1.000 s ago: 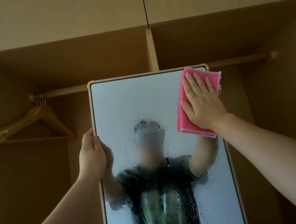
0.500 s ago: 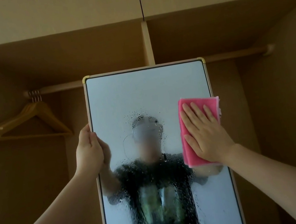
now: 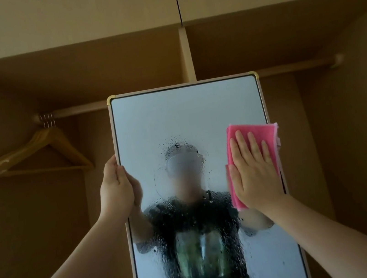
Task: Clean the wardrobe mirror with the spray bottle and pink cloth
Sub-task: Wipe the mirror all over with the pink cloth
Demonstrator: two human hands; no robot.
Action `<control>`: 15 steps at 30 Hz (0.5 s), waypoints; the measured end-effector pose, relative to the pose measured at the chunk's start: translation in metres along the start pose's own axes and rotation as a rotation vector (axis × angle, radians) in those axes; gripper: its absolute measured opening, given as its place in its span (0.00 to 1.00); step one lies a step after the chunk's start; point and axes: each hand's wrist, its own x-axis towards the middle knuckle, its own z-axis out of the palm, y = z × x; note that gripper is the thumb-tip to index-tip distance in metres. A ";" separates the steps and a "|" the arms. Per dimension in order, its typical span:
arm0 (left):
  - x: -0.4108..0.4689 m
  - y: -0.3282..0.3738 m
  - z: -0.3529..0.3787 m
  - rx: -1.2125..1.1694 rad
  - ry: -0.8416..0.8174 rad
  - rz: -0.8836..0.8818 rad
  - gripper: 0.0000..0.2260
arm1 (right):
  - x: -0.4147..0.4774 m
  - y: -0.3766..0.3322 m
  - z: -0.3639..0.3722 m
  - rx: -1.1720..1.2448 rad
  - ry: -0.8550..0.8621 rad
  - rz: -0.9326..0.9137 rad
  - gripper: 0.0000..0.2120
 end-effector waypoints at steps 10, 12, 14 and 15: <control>0.001 -0.005 0.003 -0.025 0.014 0.030 0.15 | 0.061 0.004 -0.014 -0.028 -0.011 -0.137 0.28; 0.001 -0.005 0.004 -0.030 0.017 0.041 0.15 | 0.083 0.000 -0.020 -0.036 -0.006 -0.149 0.28; 0.000 -0.005 0.004 -0.033 0.014 0.051 0.15 | 0.104 -0.003 -0.025 -0.030 0.002 -0.149 0.28; 0.000 -0.005 0.004 -0.035 0.010 0.053 0.15 | 0.113 -0.006 -0.027 -0.031 0.010 -0.146 0.28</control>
